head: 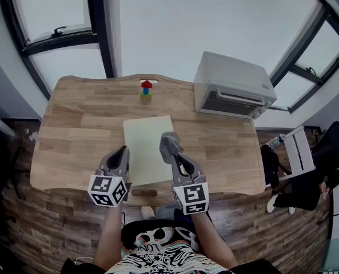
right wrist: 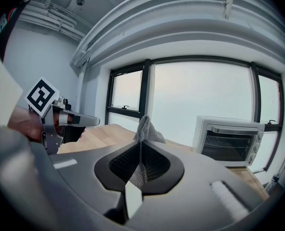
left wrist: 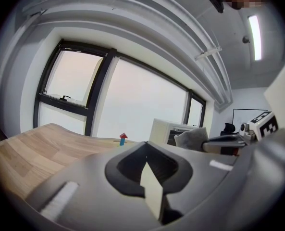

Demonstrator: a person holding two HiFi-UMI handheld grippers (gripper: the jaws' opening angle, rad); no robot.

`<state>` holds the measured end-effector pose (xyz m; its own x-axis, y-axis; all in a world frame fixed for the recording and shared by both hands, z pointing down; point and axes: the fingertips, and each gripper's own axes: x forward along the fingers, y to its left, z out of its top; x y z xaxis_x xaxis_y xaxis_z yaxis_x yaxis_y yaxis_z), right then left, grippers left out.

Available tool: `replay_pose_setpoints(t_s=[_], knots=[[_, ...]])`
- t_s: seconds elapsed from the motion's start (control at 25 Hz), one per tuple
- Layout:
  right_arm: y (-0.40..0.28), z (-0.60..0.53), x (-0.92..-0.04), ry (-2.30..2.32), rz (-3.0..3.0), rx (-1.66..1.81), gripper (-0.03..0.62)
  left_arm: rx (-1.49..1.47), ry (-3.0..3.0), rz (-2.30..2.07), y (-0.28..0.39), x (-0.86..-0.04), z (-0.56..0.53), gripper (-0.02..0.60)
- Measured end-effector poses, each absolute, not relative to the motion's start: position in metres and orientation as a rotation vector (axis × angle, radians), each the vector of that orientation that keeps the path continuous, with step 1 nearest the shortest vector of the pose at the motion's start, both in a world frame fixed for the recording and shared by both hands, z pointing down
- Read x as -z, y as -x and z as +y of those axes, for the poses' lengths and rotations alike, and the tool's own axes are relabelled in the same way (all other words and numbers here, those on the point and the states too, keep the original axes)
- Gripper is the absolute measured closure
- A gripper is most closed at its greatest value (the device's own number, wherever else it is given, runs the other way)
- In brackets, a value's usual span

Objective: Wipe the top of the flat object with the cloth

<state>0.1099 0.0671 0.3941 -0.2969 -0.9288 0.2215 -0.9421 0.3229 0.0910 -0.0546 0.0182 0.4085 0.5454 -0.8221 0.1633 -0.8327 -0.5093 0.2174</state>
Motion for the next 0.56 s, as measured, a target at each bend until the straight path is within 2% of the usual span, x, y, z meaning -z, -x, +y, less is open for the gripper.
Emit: replay_pose_setpoints(t_s=[0.56], knots=[[-0.119,0.063,-0.399,-1.687,-2.338,-0.097,0.585,-0.060,-2.499,-1.362,0.045,-0.417,0.010,0.525]])
